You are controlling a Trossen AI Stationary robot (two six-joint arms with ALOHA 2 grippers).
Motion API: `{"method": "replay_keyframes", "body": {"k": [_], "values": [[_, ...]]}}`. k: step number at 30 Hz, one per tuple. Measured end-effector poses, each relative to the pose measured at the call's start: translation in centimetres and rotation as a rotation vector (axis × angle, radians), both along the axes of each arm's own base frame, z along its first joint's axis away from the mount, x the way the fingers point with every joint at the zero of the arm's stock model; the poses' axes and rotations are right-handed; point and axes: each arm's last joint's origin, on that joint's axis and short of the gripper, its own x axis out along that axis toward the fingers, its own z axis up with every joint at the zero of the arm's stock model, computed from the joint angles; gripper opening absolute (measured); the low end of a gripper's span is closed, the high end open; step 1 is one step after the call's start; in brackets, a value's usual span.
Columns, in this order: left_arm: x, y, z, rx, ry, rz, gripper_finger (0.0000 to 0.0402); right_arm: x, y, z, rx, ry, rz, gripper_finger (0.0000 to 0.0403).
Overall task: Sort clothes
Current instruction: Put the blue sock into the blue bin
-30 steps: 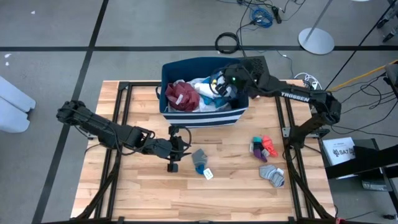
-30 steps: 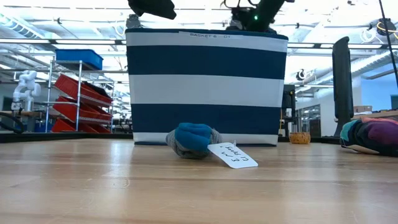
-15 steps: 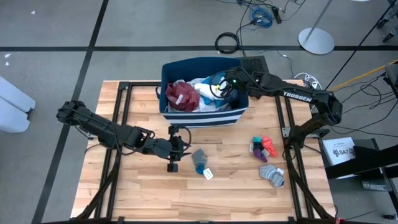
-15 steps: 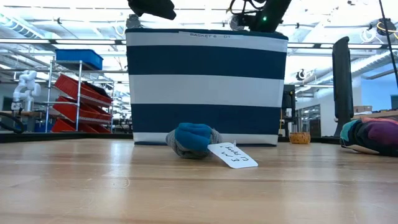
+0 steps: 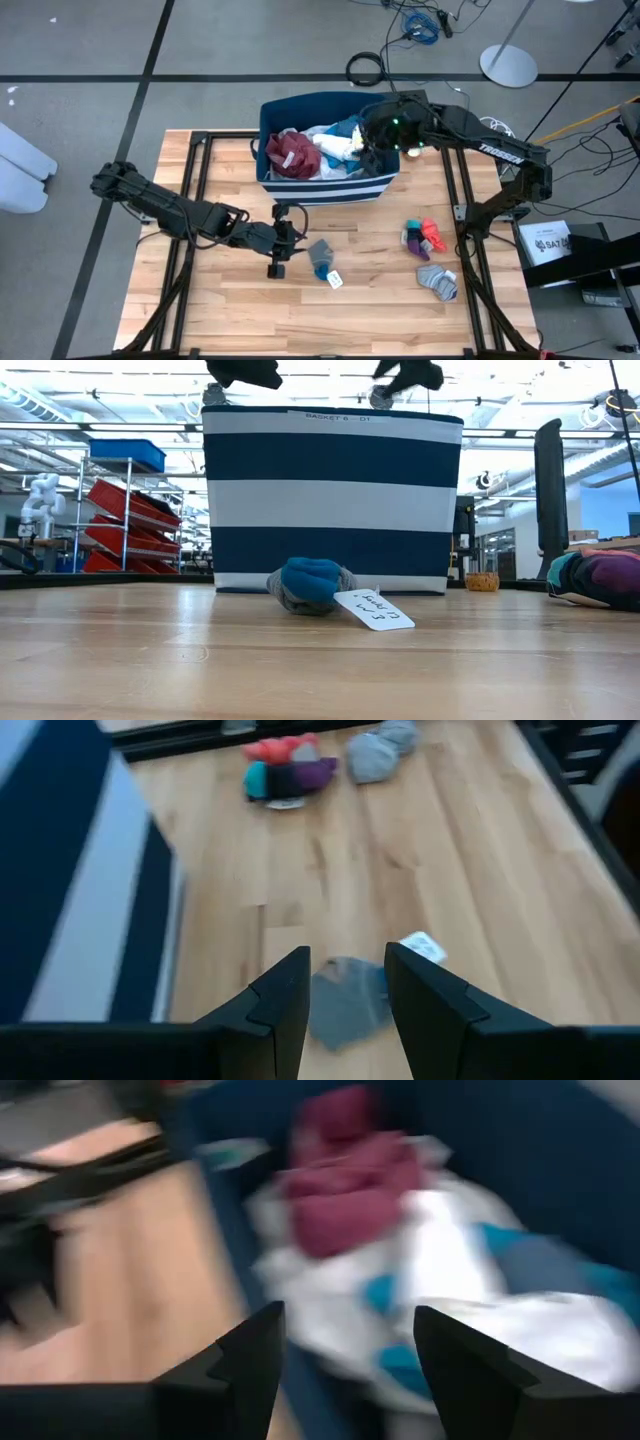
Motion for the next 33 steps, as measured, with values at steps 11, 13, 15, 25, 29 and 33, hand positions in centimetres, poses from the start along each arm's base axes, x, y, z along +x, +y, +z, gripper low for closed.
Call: {"method": "replay_keyframes", "body": {"k": [11, 13, 15, 25, 29, 33], "values": [[1.0, -0.6, -1.7, -0.016, 0.068, -0.05, 0.0141, 0.4, 10.0, -1.4, 0.122, 0.123, 0.381, 0.0208], [1.4, -0.8, -2.5, -0.018, 0.101, -0.066, 0.0141, 0.2, 11.7, -2.2, 0.138, 0.166, 0.417, 0.0208], [1.9, -1.1, -3.5, -0.032, 0.142, -0.108, 0.0141, 0.1, 13.2, -3.2, 0.154, 0.205, 0.443, 0.0208], [3.7, -1.7, -8.0, 0.131, 0.284, -0.281, 0.0141, 0.1, 18.7, -10.1, 0.022, 0.249, 0.44, 0.0208], [4.4, -1.9, -9.7, 0.213, 0.317, -0.347, 0.0141, 0.9, 19.7, -13.3, -0.01, 0.132, 0.478, 0.0208], [5.2, -1.9, -11.5, 0.268, 0.336, -0.303, 0.0141, 1.5, 19.8, -15.8, -0.025, 0.011, 0.492, 0.0208]]}}
